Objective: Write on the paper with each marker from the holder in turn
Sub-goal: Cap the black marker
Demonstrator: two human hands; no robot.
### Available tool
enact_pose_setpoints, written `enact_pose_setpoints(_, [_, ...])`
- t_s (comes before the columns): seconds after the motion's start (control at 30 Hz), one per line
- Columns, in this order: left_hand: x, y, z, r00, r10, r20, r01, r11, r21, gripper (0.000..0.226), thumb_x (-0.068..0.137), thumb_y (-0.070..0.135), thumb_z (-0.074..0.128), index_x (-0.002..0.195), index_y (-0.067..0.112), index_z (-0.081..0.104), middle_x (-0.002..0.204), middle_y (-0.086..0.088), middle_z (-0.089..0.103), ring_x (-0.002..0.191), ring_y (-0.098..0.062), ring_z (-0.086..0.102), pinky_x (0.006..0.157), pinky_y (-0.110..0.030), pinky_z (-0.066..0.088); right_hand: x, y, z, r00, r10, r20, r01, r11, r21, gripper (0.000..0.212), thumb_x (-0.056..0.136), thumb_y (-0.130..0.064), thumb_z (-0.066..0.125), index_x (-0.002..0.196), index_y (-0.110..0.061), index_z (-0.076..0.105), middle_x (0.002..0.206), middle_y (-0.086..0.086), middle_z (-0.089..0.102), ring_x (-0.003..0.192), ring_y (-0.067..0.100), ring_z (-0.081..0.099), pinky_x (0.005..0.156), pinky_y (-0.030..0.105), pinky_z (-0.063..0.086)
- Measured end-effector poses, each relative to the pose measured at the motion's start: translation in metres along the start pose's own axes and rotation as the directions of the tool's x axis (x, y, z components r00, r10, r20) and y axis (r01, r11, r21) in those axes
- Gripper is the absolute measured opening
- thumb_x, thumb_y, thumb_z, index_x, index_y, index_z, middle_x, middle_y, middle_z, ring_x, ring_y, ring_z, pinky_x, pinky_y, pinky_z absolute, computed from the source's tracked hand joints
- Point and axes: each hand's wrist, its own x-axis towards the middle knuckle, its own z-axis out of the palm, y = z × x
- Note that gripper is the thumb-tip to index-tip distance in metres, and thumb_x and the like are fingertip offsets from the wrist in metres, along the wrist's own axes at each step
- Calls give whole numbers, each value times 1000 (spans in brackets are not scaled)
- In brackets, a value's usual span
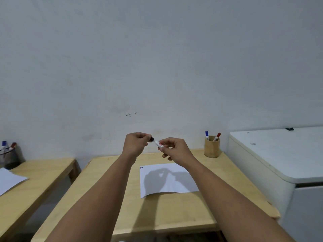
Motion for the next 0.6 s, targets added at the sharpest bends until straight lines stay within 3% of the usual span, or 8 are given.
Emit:
enact_pose_setpoints(0.1, [-2, 2, 6, 1000, 17, 18, -18, 999, 48, 16, 94, 24, 68, 89, 13, 79, 88, 1, 80, 82, -17, 65, 63, -28, 43, 0, -1, -6, 1000, 3, -3, -3, 1000, 0, 15, 96, -11, 79, 106, -21, 78, 96, 0, 74, 61, 9, 71, 58, 21, 52])
enact_pose_setpoints(0.2, [-6, -2, 18, 1000, 15, 26, -17, 998, 67, 17, 94, 22, 68, 87, 11, 80, 82, 0, 79, 76, -16, 63, 62, -27, 43, 0, 2, -10, 1000, 21, -16, -21, 1000, -8, 11, 94, -8, 81, 101, -15, 78, 94, 3, 74, 61, 10, 72, 57, 21, 51])
enact_pose_setpoints(0.4, [-3, -14, 55, 998, -2, 60, 0, 1000, 29, 18, 91, 15, 66, 78, 14, 78, 73, 0, 76, 71, -16, 62, 69, -33, 48, 0, 21, -30, 997, 33, -70, -36, 998, -52, 9, 92, -14, 84, 99, -11, 79, 88, -1, 75, 62, 12, 72, 59, 24, 51])
enact_pose_setpoints(0.5, [9, -8, 74, 987, 4, 161, -10, 999, 34, 21, 96, 25, 65, 86, 15, 80, 78, 0, 77, 71, -15, 63, 70, -33, 47, 6, 33, -53, 994, 56, -89, -61, 996, -61, 13, 94, -10, 81, 104, -16, 76, 92, 2, 72, 65, 16, 72, 61, 24, 54])
enact_pose_setpoints(0.6, [26, -3, 106, 964, 21, 264, -43, 996, 76, 25, 100, 33, 58, 107, 20, 79, 91, -2, 78, 75, -13, 66, 73, -31, 49, 23, 43, -88, 988, 60, -139, -81, 986, -146, 29, 98, -4, 74, 123, -18, 72, 90, -1, 65, 66, 17, 71, 70, 26, 56])
